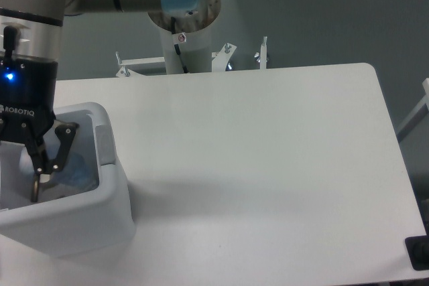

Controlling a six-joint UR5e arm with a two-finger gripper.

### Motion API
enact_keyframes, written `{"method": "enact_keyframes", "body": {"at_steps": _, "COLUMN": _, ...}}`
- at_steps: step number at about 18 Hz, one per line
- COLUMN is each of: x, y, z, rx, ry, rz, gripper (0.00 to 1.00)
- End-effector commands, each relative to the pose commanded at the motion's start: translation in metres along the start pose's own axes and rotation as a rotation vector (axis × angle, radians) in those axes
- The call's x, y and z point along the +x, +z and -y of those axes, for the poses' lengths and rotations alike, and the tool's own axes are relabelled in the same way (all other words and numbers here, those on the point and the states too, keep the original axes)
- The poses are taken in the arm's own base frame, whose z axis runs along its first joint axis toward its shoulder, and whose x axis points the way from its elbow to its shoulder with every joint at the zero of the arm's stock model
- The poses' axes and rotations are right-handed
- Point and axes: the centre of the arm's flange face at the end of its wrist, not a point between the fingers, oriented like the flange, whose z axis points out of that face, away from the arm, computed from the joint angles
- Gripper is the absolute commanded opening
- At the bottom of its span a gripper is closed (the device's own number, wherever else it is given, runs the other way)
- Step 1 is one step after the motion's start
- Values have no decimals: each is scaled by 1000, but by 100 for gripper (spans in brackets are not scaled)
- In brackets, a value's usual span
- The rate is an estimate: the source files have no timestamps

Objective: Place the trash in the trash can

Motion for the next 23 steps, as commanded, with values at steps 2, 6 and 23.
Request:
{"method": "enact_keyframes", "body": {"at_steps": 2, "x": -9, "y": -12, "z": 6, "rx": 20, "ry": -8, "rz": 15, "gripper": 100}}
{"method": "enact_keyframes", "body": {"at_steps": 6, "x": -62, "y": -19, "z": 15, "rx": 31, "ry": -49, "rz": 106, "gripper": 100}}
{"method": "enact_keyframes", "body": {"at_steps": 23, "x": -290, "y": -84, "z": -78, "rx": -587, "ry": 449, "rz": 500, "gripper": 100}}
